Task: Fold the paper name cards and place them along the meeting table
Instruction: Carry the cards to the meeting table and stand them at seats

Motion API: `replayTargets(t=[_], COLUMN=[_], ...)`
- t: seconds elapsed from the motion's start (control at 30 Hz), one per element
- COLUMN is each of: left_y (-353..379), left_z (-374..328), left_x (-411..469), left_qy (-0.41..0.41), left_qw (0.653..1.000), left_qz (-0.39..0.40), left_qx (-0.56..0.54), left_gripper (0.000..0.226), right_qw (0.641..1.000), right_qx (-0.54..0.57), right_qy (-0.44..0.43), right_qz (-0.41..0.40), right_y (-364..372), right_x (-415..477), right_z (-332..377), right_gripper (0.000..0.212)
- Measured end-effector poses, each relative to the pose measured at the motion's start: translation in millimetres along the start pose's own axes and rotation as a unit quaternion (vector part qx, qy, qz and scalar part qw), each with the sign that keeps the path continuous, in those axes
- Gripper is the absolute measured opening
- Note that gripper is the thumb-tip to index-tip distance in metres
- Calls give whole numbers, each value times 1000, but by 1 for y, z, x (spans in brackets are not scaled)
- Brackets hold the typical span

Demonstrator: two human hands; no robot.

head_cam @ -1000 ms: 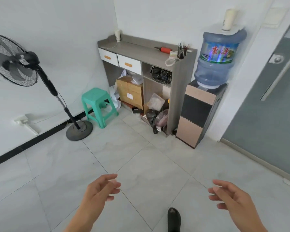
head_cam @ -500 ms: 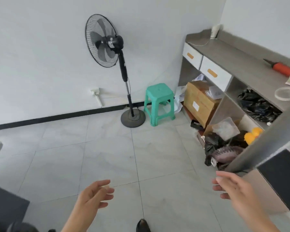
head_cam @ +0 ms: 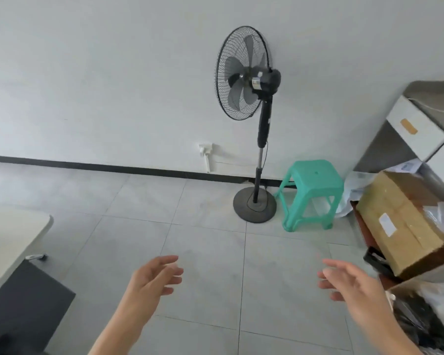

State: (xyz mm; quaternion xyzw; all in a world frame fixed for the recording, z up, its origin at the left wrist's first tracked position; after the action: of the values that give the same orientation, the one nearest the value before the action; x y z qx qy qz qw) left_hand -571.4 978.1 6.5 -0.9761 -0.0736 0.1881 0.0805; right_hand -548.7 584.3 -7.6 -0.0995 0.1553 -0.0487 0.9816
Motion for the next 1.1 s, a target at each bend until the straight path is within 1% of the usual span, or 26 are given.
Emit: replayTargets(t=[0.1, 0.27, 0.43, 0.5, 0.57, 0.73, 0.9, 1.0, 1.1], left_y=[-29, -87, -127, -140, -154, -196, -258, -309, -367], left_z=[-14, -1, -5, -13, -11, 14, 45, 54, 43], left_x=[39, 98, 145, 155, 155, 140, 146, 160, 177], left_qy=[-4, -59, -95, -95, -105, -139, -160, -162, -142], left_qw=[999, 987, 964, 954, 936, 886, 837, 822, 821], left_qz=[-42, -150, -241, -275, -320, -412, -478, -498, -503], left_qx=[-5, -24, -56, -73, -97, -160, -211, -225, -229], left_gripper=[17, 17, 16, 16, 16, 19, 18, 17, 17], right_qw=[999, 989, 967, 952, 934, 887, 847, 836, 816], right_qx=[-14, -46, -69, -86, -105, -139, -166, -171, -173], right_qy=[-5, -9, -33, -45, -59, -103, -106, -107, -121], right_qz=[44, 140, 244, 291, 335, 428, 494, 511, 538], right_y=[40, 126, 227, 272, 319, 441, 559, 621, 685], right_x=[64, 182, 292, 326, 351, 375, 368, 360, 341], right_z=[24, 51, 107, 135, 162, 214, 220, 230, 256], right_gripper=[15, 15, 13, 12, 11, 11, 13, 14, 14])
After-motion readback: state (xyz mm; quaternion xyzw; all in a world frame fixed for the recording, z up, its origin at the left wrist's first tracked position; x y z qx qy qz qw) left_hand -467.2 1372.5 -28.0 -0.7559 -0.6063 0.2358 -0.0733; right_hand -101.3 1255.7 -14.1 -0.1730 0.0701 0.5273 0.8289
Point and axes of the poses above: each hand's wrist, its own x-axis towards the middle knuckle, its own y-axis out of the palm, z = x × y, the point moved 8 cm from there along x, towards the middle knuckle, and after that the axes turned 4 degrees about z, right-handed, at the moved point
